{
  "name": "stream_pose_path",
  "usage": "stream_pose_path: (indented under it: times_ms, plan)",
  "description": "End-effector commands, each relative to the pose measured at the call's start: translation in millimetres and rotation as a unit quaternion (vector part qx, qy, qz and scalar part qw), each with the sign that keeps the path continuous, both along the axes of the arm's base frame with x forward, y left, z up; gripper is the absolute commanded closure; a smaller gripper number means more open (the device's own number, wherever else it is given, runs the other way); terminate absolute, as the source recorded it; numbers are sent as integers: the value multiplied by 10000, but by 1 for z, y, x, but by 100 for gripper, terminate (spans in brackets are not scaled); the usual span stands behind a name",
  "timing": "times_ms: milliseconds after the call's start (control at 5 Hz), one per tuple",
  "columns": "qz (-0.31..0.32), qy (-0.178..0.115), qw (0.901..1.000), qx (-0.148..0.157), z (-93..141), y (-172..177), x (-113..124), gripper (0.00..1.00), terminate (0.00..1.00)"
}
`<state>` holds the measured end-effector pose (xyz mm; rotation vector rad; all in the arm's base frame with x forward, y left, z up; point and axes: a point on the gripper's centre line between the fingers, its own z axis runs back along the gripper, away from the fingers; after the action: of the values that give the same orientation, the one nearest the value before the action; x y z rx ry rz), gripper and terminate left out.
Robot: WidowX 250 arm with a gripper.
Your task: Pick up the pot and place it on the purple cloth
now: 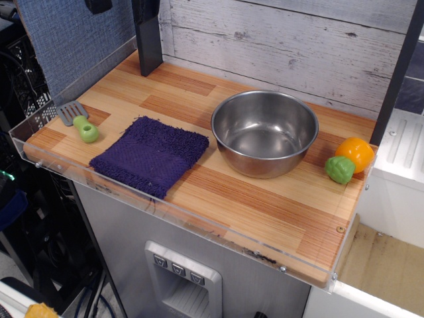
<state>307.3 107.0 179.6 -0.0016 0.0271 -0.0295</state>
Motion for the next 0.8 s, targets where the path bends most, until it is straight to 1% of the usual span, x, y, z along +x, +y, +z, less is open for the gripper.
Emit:
stream_pose_path:
  times_ms: [0,200,400,600]
  plan:
    - [0,0,10000,0,0,0,0,0,0]
    - [-509,-178,9985,29,-9,-37,9,0,0]
    - [-881,-348,9953,215,-25,-75,15,0,0]
    - [-933,-562,9933,375,-50,-91,26,0,0]
